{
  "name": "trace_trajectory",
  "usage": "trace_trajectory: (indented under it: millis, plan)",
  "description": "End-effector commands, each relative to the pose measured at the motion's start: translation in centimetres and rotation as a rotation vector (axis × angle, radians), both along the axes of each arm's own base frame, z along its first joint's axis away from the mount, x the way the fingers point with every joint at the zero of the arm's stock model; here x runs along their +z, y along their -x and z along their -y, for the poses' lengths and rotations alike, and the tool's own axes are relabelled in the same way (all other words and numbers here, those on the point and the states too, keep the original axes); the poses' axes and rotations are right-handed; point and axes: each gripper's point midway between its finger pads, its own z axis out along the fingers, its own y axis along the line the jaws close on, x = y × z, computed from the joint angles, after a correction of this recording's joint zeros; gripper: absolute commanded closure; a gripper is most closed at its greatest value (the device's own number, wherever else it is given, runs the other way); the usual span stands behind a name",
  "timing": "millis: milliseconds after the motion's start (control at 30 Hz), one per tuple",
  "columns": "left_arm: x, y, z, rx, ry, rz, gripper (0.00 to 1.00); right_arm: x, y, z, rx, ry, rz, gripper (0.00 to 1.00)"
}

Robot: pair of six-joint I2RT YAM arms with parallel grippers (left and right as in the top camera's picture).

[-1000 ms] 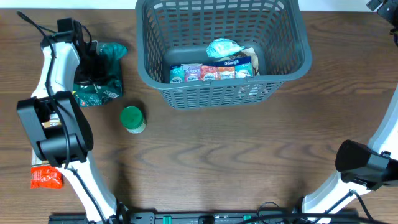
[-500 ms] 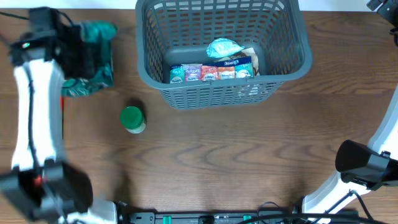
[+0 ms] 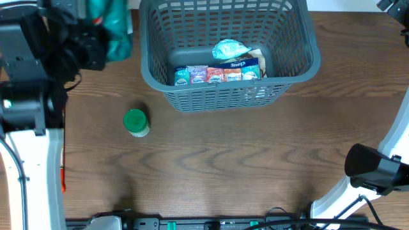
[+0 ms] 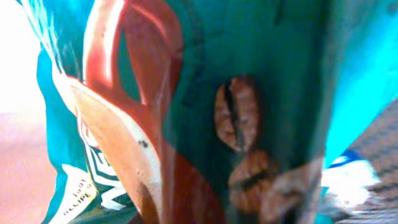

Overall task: Pack container
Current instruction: 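Carry the green bag over the basket and release it inside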

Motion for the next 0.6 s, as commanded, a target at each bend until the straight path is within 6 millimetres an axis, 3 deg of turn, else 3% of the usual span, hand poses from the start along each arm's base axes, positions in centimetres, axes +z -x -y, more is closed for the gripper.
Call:
trace_trajectory:
  millis: [0,100,200,400,567]
  plan:
    - [6.1,2.7,4.3,-0.163,0.029,0.196,0.94,0.5,0.3,0.0,-0.012,-0.003,0.013,0.01]
    - [7.5,3.4,6.9,-0.248,0.007,0.262,0.94,0.5,0.3,0.0,-0.012,-0.003,0.013,0.01]
    - [7.1,3.8,9.6,-0.34,-0.029,0.274,0.94,0.5,0.3,0.0,-0.012,-0.003,0.013,0.01]
    - [3.6,3.2,15.0,-0.512,-0.09,0.208,0.94,0.5,0.3,0.0,-0.012,-0.003,0.013,0.01]
    - [-0.9,2.1,18.9,-0.63,-0.15,0.123,0.94,0.5,0.3,0.0,-0.012,-0.003,0.013,0.01]
